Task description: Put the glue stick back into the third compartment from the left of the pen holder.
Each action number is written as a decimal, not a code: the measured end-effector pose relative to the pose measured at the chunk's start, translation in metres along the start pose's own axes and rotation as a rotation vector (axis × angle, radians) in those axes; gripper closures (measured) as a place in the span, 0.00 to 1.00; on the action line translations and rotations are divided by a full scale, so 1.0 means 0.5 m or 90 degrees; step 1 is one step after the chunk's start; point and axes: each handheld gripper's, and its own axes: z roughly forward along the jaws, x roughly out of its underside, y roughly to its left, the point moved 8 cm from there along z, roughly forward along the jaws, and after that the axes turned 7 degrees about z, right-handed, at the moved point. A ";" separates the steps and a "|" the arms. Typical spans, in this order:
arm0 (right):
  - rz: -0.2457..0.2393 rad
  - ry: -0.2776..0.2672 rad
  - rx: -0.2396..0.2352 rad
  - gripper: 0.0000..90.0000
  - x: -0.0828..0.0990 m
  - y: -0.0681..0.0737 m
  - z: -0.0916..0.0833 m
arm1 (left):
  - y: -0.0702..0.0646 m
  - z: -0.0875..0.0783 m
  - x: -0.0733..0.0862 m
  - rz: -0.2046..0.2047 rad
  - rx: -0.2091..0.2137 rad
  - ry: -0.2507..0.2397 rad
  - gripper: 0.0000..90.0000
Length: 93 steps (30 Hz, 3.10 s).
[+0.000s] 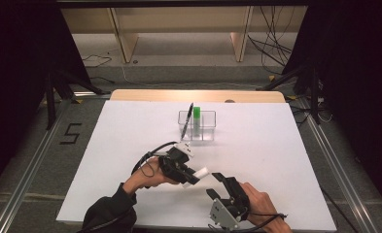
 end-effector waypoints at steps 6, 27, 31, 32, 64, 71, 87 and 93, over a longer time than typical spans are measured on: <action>0.151 -0.005 -0.018 0.41 0.010 -0.022 -0.008 | 0.037 -0.017 -0.014 -0.034 -0.074 -0.073 0.77; 0.582 -0.011 -0.100 0.33 0.105 -0.071 -0.055 | 0.138 -0.042 -0.103 -0.166 -0.215 -0.283 0.77; 0.588 0.000 -0.096 0.33 0.115 -0.068 -0.063 | 0.153 -0.040 -0.128 -0.167 -0.238 -0.301 0.77; 0.587 0.002 -0.095 0.33 0.115 -0.066 -0.064 | 0.157 -0.040 -0.134 -0.167 -0.244 -0.305 0.77; 0.635 -0.009 -0.111 0.29 0.121 -0.053 -0.090 | 0.280 -0.004 -0.216 -0.192 -0.302 -0.334 0.77; 0.627 -0.004 -0.113 0.29 0.121 -0.049 -0.089 | 0.289 0.007 -0.223 -0.195 -0.302 -0.329 0.77; 0.619 -0.002 -0.114 0.29 0.121 -0.046 -0.089 | 0.302 0.034 -0.222 -0.200 -0.315 -0.313 0.77; 0.619 -0.005 -0.114 0.29 0.120 -0.047 -0.089 | 0.305 0.040 -0.222 -0.204 -0.314 -0.312 0.77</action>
